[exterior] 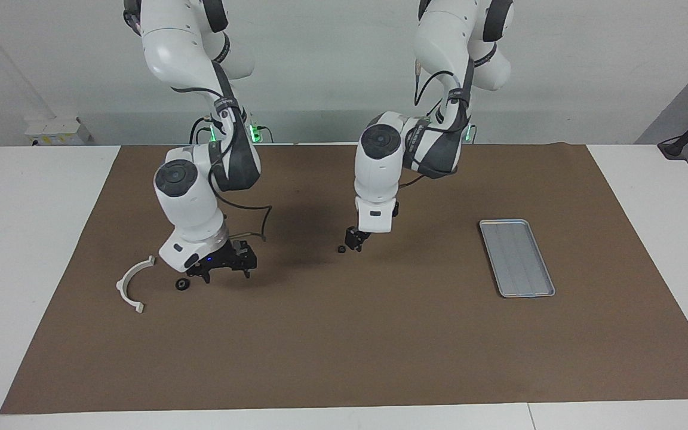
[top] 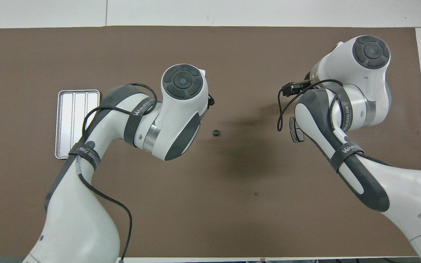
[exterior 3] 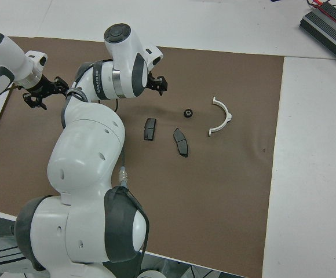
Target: Place bearing gear from tray to pile
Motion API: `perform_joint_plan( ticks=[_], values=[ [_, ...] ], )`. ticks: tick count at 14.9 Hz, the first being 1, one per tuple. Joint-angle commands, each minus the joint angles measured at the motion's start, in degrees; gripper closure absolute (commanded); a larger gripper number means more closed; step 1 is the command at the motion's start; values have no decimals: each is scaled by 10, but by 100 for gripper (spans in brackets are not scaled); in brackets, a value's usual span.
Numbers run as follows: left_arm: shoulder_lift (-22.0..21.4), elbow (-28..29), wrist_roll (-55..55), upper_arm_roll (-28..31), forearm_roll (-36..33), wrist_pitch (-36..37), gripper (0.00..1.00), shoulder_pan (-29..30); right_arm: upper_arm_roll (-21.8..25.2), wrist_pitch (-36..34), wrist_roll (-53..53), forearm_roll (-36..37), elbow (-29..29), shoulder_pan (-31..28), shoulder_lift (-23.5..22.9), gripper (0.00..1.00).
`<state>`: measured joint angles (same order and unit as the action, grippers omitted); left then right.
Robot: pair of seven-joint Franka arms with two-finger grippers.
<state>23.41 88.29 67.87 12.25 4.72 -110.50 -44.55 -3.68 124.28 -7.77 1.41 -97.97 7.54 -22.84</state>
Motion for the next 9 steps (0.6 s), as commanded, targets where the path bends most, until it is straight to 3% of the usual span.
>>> perform_joint_plan(
  ticks=[1,7,9],
  values=[
    [-72,11,-37,-1,-9,55,0,45,0,-14,-64,-3,-7,28,13,0],
    [-151,15,-177,0,-9,174,0,126,0,-14,-240,-3,-53,134,43,0],
    [-200,55,-238,1,-9,192,0,155,0,-4,-281,-3,-70,170,51,0]
  ],
)
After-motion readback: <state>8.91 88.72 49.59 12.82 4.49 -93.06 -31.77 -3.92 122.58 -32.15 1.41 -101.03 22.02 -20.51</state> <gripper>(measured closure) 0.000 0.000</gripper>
